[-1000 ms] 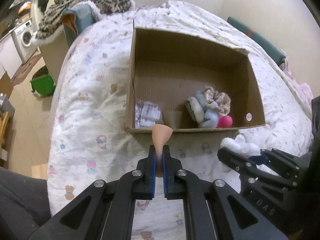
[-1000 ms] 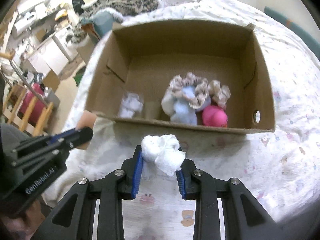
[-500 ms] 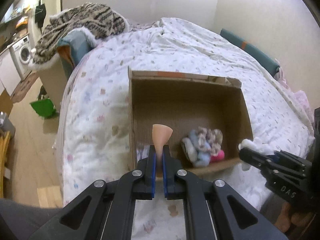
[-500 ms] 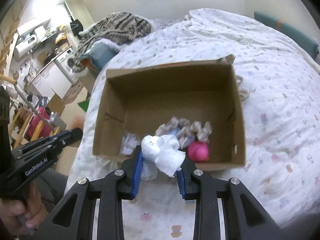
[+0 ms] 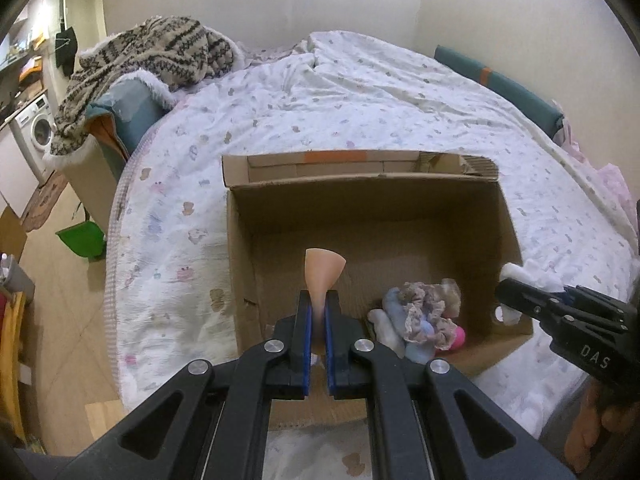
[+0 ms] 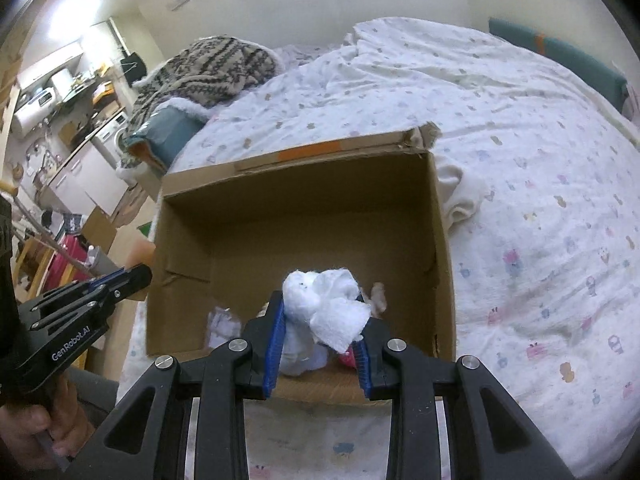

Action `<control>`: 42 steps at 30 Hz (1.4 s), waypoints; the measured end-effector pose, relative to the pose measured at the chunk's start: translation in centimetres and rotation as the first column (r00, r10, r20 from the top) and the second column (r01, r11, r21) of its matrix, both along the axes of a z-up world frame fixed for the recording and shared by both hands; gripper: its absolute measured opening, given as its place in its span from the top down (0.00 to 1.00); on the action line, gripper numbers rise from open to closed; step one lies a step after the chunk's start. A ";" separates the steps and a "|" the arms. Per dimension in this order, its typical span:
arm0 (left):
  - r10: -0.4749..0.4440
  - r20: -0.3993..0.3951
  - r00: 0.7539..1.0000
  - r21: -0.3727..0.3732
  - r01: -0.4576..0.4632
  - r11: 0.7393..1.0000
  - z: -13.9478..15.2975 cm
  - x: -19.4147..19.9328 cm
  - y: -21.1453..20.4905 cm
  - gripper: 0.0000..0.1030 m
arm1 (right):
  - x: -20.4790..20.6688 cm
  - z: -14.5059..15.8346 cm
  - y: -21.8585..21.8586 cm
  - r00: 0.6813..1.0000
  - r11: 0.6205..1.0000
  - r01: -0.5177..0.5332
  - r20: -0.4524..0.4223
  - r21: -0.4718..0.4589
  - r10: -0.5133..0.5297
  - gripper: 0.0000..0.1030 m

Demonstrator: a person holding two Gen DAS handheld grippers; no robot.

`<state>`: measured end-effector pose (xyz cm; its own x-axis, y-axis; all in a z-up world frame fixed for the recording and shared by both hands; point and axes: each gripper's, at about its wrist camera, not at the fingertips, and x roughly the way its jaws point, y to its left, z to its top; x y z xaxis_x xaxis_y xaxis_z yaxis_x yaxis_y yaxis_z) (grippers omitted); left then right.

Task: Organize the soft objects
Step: 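Carry the tube and cloth into the box and open both tools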

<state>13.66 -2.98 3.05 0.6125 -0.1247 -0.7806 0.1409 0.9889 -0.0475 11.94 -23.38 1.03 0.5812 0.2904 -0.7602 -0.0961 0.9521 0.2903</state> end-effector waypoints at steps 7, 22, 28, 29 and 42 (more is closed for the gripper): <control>0.016 -0.035 0.999 0.001 -0.016 1.000 -3.1 1.0 -0.1 0.95 | 1.0 -1.8 -1.1 0.999 0.999 0.045 -0.030 0.017 -0.045 0.69; 0.002 -0.042 0.999 0.011 -0.001 1.000 -5.9 1.7 -0.4 0.93 | 2.1 -5.0 -1.2 0.993 0.995 0.063 -0.097 -0.074 -0.070 0.68; -0.004 -0.044 0.999 0.005 0.004 1.000 -6.1 1.6 -0.5 0.93 | 2.2 -5.2 -1.1 0.992 0.995 0.062 -0.104 -0.077 -0.070 0.68; -0.004 -0.044 0.999 0.003 0.004 1.000 -6.1 1.6 -0.5 0.93 | 2.2 -5.3 -1.2 0.992 0.995 0.062 -0.105 -0.077 -0.070 0.68; -0.006 -0.055 0.998 -0.013 0.006 1.000 -6.1 1.4 -0.5 0.85 | 2.2 -5.5 -1.0 0.992 0.995 0.056 -0.112 -0.077 -0.065 0.68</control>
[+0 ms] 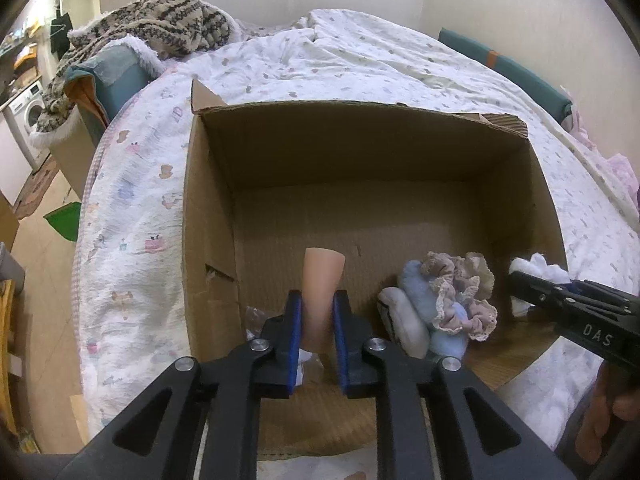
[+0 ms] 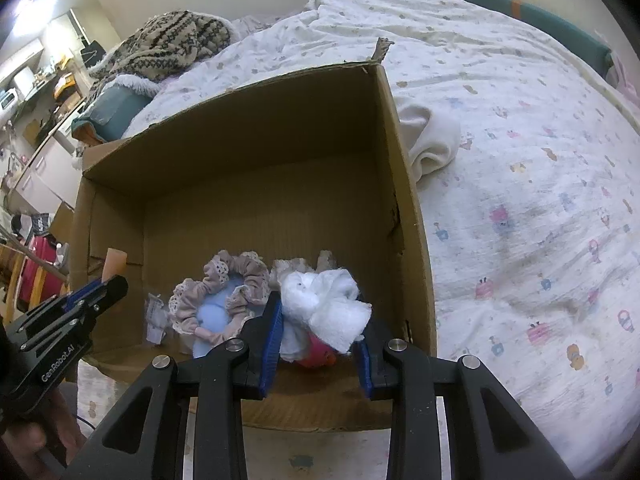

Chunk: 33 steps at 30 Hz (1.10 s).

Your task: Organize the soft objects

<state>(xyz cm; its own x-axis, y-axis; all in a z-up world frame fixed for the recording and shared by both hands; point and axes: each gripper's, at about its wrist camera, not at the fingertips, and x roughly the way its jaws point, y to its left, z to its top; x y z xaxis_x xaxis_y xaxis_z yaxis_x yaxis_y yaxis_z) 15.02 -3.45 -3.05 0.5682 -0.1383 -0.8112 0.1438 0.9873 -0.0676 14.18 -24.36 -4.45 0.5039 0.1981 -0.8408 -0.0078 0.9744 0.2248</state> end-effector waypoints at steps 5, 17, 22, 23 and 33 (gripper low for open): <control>-0.006 0.002 1.000 0.010 0.006 1.000 0.1 -0.2 -0.4 0.82 | 0.0 -0.1 0.1 1.000 1.000 -0.002 -0.003 0.002 0.002 0.68; 0.000 0.021 1.000 0.008 0.000 1.000 0.5 -0.6 -0.5 0.49 | -0.1 0.4 0.1 1.000 0.999 0.013 0.016 0.032 -0.014 0.53; 0.006 0.029 1.000 0.015 -0.006 1.000 0.9 -0.7 -0.6 0.47 | -0.3 1.0 -0.5 0.999 0.998 0.025 0.045 0.059 -0.028 0.38; 0.010 0.034 0.999 0.016 -0.010 1.000 1.1 -0.7 -0.5 0.47 | -0.4 1.2 -0.6 0.998 0.997 0.029 0.055 0.069 -0.032 0.37; 0.082 0.116 0.990 0.008 -0.084 0.996 4.0 -2.3 0.9 0.47 | -1.7 4.0 -1.7 0.983 0.987 0.067 0.163 0.145 -0.091 0.00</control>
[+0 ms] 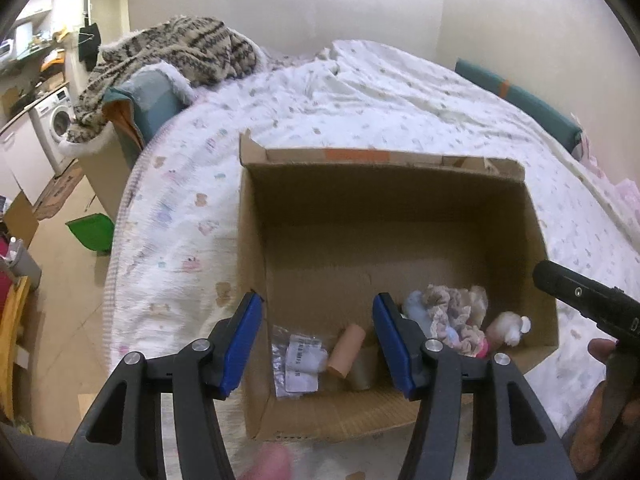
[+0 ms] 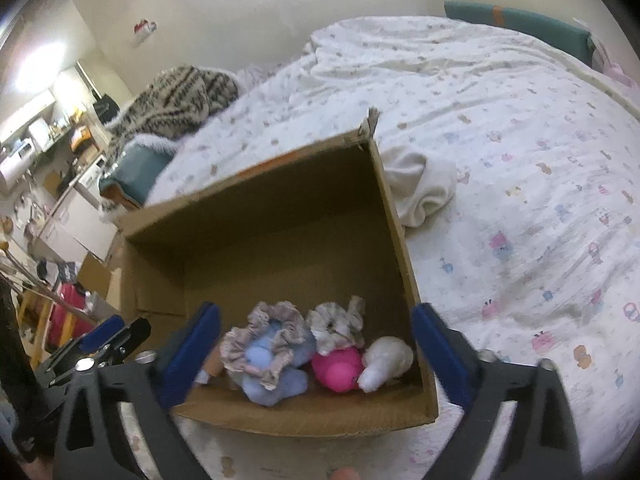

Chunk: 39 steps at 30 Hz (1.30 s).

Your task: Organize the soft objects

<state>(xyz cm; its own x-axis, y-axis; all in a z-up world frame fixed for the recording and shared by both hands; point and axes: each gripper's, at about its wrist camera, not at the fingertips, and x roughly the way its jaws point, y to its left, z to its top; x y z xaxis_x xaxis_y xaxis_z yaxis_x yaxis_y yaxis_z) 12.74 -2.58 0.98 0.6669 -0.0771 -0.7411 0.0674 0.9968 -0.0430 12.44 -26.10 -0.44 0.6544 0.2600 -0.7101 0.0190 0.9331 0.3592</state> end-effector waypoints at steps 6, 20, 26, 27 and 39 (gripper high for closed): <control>-0.011 0.047 0.999 0.008 0.011 1.000 2.2 -1.5 0.2 0.26 | -1.3 2.0 0.2 0.998 1.000 0.008 0.056 -0.020 -0.007 0.00; 0.039 0.096 0.995 -0.054 -0.033 0.998 4.8 -6.0 2.4 0.01 | -6.5 3.5 1.0 0.992 0.997 0.017 0.123 -0.079 -0.007 0.00; 0.072 0.091 0.993 -0.043 -0.068 0.997 4.5 -7.8 3.3 0.01 | -8.0 3.6 1.6 0.991 0.995 0.020 0.134 -0.098 -0.007 0.00; 0.072 0.091 0.993 -0.038 -0.068 0.997 4.4 -8.1 3.4 0.01 | -8.2 3.5 1.8 0.991 0.995 0.019 0.135 -0.099 -0.005 0.00; 0.048 0.132 0.990 0.040 -0.054 0.998 4.5 -10.6 2.7 0.01 | -9.4 2.9 2.7 0.991 0.992 0.024 0.133 -0.124 -0.008 0.00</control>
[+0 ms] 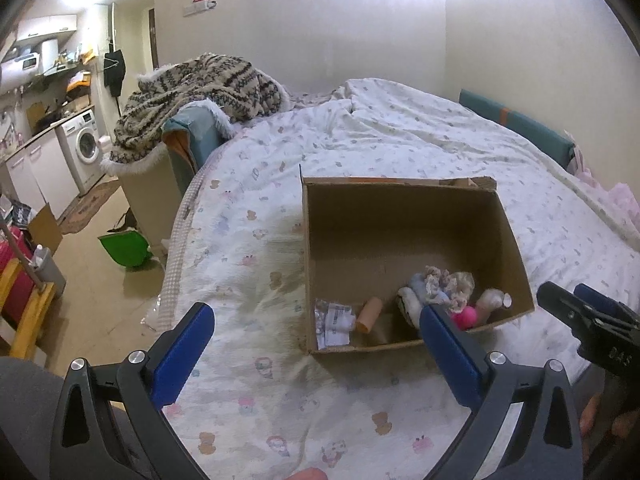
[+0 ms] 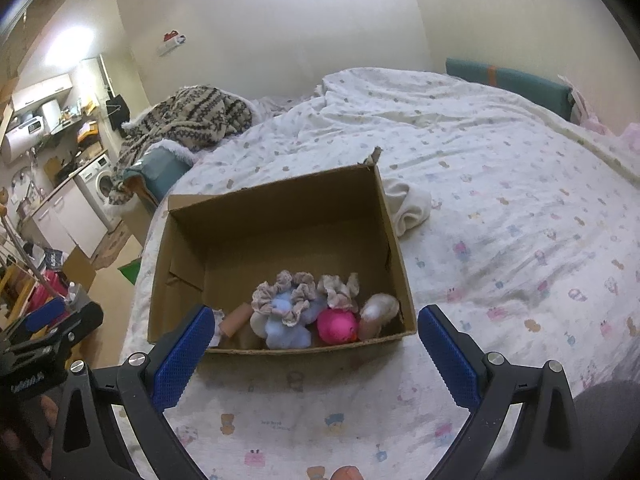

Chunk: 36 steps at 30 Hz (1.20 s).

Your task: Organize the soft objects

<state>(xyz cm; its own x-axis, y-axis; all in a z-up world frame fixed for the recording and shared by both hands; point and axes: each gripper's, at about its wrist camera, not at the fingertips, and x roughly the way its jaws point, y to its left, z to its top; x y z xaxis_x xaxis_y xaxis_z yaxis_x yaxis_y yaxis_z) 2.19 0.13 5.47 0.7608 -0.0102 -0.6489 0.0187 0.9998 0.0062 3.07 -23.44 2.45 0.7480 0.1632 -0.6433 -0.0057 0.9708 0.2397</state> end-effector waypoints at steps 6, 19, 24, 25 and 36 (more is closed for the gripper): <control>0.017 -0.011 1.000 0.004 -0.017 1.000 -0.6 -0.3 0.0 0.01 | -0.2 -0.3 0.8 1.000 0.999 -0.009 0.019 -0.044 0.010 0.00; 0.032 -0.041 0.999 0.019 -0.031 0.999 -2.1 0.6 0.1 0.01 | 0.0 -0.8 1.7 1.000 0.998 -0.030 0.004 -0.060 0.031 0.00; 0.028 -0.041 0.999 0.012 -0.027 1.000 -2.1 0.6 0.2 0.01 | 0.1 -0.9 1.6 1.000 0.999 -0.022 -0.005 -0.050 0.021 0.00; 0.027 -0.041 0.999 0.011 -0.027 1.000 -2.2 0.6 0.2 0.01 | 0.2 -0.9 1.5 1.000 0.999 -0.021 -0.007 -0.048 0.020 0.00; 0.020 -0.042 0.999 0.001 -0.020 1.000 -2.2 0.6 0.2 0.01 | 0.3 -1.0 1.5 1.000 0.999 -0.019 -0.011 -0.048 0.018 0.00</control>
<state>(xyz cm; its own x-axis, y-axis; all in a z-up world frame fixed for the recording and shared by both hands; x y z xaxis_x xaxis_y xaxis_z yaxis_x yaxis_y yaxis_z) 2.79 0.29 3.29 0.7333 0.0048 -0.6799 -0.0006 1.0000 0.0064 3.34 -21.99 1.45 0.7384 0.1457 -0.6584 -0.0217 0.9810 0.1928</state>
